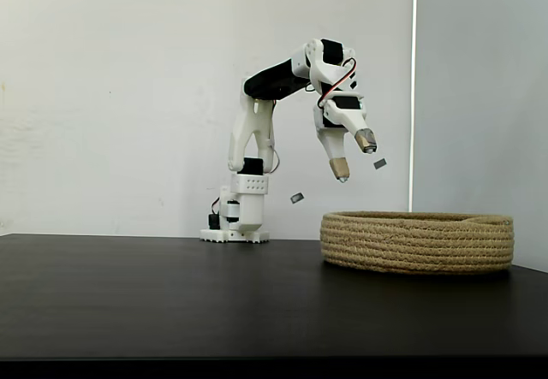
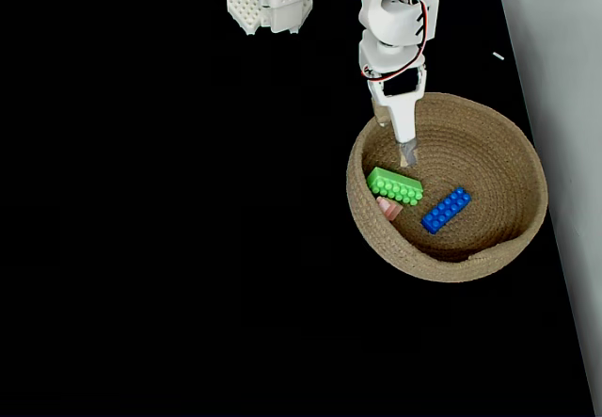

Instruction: Place the lego blocks in the tray

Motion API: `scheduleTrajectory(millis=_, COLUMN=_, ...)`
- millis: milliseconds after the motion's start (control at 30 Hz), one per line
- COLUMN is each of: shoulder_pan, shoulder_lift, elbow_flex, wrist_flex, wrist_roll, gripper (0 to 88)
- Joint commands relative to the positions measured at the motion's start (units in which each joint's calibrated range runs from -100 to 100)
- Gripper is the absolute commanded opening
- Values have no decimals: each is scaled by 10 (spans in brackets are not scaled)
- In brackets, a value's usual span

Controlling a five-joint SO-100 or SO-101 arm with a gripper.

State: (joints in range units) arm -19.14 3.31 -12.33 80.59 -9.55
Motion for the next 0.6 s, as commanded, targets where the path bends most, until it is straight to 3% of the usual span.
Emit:
scheduleTrajectory(millis=0, shoulder_pan=38, shoulder_lift=-46, elbow_flex=-24, wrist_flex=-5, wrist_roll=-5, gripper=355)
scheduleTrajectory(millis=233, shoulder_pan=109, shoulder_lift=-270, elbow_flex=205, wrist_flex=-75, wrist_roll=92, gripper=68)
scheduleTrajectory(millis=433, shoulder_pan=181, shoulder_lift=-516, elbow_flex=539, wrist_flex=-281, wrist_roll=128, gripper=23)
scheduleTrajectory(millis=567, shoulder_pan=199, shoulder_lift=-654, elbow_flex=665, wrist_flex=-271, wrist_roll=142, gripper=4)
